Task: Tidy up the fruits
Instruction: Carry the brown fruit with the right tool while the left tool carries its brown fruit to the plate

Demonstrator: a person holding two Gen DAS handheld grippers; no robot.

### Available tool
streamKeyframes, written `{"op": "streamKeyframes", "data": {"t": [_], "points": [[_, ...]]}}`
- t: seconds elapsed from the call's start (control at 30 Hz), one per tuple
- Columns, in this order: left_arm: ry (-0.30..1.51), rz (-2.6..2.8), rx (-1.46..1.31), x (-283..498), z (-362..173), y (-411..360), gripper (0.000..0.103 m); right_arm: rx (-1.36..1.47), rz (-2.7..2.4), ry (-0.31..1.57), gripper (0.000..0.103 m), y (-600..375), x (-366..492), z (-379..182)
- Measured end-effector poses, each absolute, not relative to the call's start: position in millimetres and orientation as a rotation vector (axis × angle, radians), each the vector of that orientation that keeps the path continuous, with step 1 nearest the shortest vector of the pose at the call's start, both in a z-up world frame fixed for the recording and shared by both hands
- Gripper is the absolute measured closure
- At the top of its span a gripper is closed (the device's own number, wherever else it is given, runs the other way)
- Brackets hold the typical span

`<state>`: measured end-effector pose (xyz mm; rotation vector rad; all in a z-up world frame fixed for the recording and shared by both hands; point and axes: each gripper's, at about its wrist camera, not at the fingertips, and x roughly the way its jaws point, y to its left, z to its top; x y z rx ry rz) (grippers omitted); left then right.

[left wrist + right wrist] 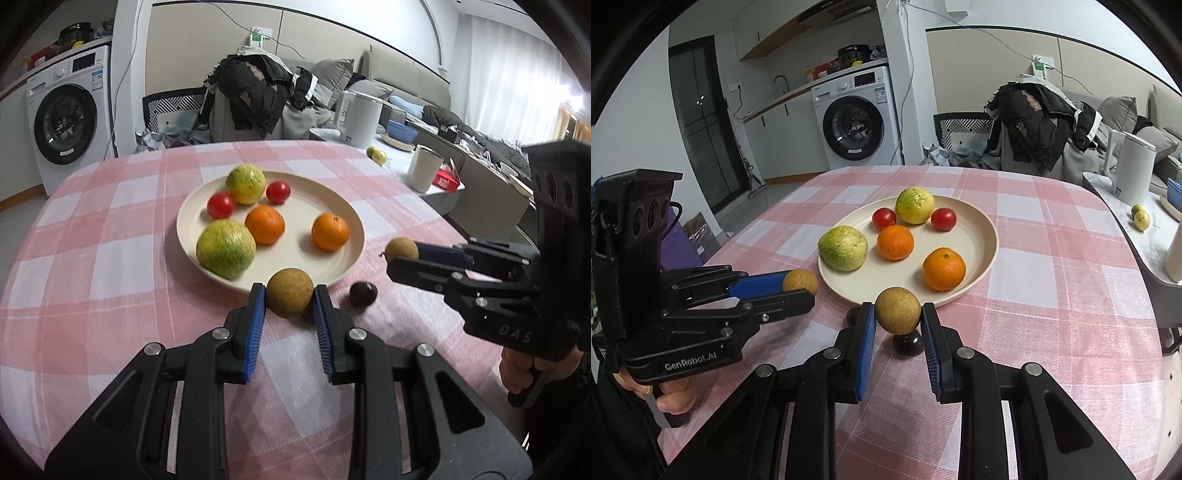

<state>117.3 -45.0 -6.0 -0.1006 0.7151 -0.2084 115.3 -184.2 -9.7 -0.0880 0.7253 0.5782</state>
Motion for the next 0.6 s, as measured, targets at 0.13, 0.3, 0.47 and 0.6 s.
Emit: {"op": "streamKeyframes", "data": {"t": [0.13,0.3,0.47,0.6], "points": [[0.690,-0.203,-0.111,125,2,-44,0.080,-0.060,0.547,0.733,0.077,-190,123,-10],[0.682,-0.195,-0.104,137,6,-46,0.080,-0.026,0.520,0.728,0.077,-198,134,-6],[0.685,-0.184,-0.099,147,6,-46,0.080,-0.019,0.506,0.725,0.077,-202,147,-1],[0.688,-0.171,-0.097,157,5,-46,0.080,-0.022,0.497,0.727,0.077,-201,157,0]]}}
